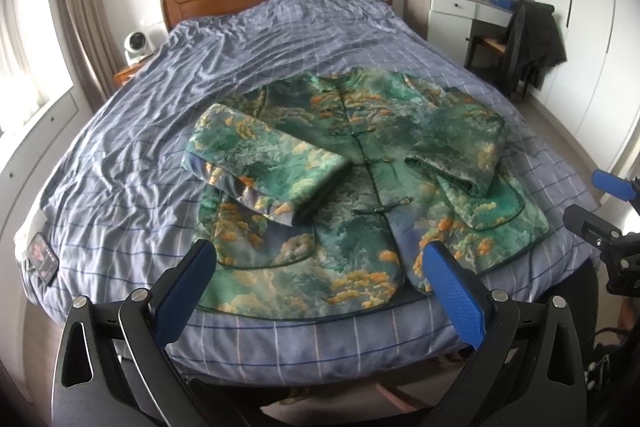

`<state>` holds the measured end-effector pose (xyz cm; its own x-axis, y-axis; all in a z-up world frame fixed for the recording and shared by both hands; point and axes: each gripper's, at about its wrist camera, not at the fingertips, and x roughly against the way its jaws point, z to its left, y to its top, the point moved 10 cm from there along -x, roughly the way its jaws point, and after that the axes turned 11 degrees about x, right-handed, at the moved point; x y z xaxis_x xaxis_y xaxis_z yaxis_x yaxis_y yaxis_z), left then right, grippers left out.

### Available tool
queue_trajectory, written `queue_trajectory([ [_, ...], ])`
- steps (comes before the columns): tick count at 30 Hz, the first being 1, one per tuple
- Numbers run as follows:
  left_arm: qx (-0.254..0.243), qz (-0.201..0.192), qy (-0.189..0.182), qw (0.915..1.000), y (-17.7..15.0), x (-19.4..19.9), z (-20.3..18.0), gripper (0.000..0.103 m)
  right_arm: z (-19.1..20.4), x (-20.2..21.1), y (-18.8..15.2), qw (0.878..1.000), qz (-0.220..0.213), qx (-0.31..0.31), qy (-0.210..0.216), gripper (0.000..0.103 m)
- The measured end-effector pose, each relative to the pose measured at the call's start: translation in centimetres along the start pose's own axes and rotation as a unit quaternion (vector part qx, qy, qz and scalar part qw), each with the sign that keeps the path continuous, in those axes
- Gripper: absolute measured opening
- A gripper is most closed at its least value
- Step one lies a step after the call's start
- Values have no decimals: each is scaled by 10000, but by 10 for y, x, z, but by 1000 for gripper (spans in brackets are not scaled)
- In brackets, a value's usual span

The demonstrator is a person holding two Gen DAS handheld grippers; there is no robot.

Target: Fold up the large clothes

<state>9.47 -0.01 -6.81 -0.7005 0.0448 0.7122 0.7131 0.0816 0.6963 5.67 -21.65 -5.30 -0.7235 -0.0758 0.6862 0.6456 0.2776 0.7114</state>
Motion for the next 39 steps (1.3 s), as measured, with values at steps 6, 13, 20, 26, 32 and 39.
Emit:
queue_trajectory([
  [6, -29, -4, -9, 10000, 1, 1, 0, 103, 0, 3, 0, 10000, 4, -3, 39, 102],
  [13, -39, -14, 0, 10000, 1, 1, -1, 103, 1, 2, -3, 9999, 64, -52, 102, 102],
  [20, -46, -17, -4, 10000, 0, 1, -2, 103, -1, 3, -2, 10000, 15, -47, 36, 102],
  [26, -36, -3, -2, 10000, -1, 1, -2, 103, -5, 3, -3, 9999, 12, -131, -9, 102],
  [32, -33, 2, -12, 10000, -5, 2, -3, 103, -3, 3, -5, 9999, 80, -113, 68, 102],
  [39, -33, 12, -13, 10000, -5, 2, -3, 103, -2, 5, -5, 9998, 76, -157, 39, 102],
])
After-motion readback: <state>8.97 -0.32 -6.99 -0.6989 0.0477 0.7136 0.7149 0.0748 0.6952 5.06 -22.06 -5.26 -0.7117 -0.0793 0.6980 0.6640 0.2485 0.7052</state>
